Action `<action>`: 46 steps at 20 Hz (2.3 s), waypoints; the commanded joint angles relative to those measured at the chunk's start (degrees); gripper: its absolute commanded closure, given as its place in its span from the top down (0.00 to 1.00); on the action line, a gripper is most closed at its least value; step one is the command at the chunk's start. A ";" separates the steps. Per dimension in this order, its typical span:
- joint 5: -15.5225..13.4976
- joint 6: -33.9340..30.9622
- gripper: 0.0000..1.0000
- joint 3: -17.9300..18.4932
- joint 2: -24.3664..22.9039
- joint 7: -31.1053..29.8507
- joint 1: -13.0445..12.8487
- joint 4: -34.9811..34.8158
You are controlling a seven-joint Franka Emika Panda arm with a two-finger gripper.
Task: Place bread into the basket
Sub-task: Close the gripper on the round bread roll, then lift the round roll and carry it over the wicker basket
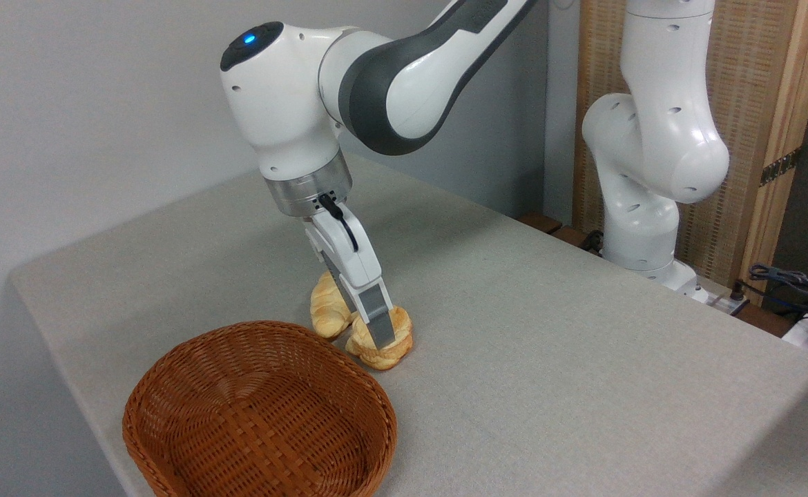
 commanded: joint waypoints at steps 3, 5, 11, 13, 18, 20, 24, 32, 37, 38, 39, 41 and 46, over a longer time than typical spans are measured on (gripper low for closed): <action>2.26 1.08 1.00 0.50 -0.08 2.07 -0.29 -1.09; 2.35 1.08 1.00 0.50 0.36 2.16 -0.29 -1.09; 2.35 1.17 1.00 0.50 1.06 2.16 -0.29 -1.36; 2.26 1.17 0.88 0.50 1.06 2.08 -0.38 -1.27; 1.65 1.08 0.51 0.42 1.06 1.99 -0.29 -1.27; 1.65 0.99 0.51 0.42 1.06 1.99 -0.38 -1.27; 1.65 0.99 0.51 0.42 1.06 1.99 -0.29 -1.27; 1.47 0.20 0.42 0.50 -1.05 2.16 -0.38 -1.09; -0.28 -1.99 0.42 0.42 -3.50 2.25 -0.38 -0.57; -0.46 -2.17 0.42 0.42 -3.77 2.25 -0.38 -0.48; -0.81 -2.26 0.42 0.42 -4.38 2.25 -0.38 -0.39; -1.52 -2.26 0.42 0.50 -4.83 2.16 -0.38 0.57; -3.80 2.56 0.44 0.59 -4.39 2.08 -0.29 4.88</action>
